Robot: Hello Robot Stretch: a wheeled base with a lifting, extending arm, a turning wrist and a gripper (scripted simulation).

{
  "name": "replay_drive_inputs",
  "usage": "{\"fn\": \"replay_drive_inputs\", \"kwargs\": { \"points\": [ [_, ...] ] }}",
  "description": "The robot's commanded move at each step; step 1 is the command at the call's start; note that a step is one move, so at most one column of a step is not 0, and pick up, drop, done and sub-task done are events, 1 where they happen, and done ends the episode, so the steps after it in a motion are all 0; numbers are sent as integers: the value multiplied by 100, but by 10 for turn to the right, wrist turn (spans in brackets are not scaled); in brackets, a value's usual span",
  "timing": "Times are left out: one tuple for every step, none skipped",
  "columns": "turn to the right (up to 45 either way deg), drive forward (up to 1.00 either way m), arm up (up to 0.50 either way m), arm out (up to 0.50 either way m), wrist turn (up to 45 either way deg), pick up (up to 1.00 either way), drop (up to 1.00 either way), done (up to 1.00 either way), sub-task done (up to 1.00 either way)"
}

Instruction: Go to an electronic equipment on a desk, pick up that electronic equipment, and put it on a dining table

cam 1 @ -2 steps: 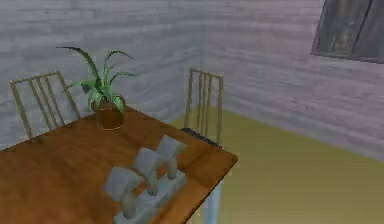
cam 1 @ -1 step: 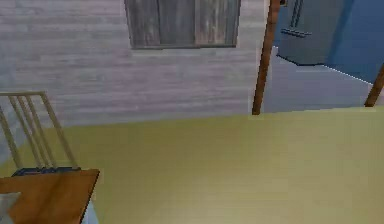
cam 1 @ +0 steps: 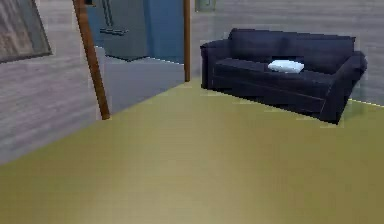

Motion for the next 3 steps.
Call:
{"fn": "replay_drive_inputs", "kwargs": {
  "points": [
    [360,0,0,0,0,0,0,0,0],
    [450,0,0,0,0,0,0,0,0],
    [450,0,0,0,0,0,0,0,0]
  ]
}}
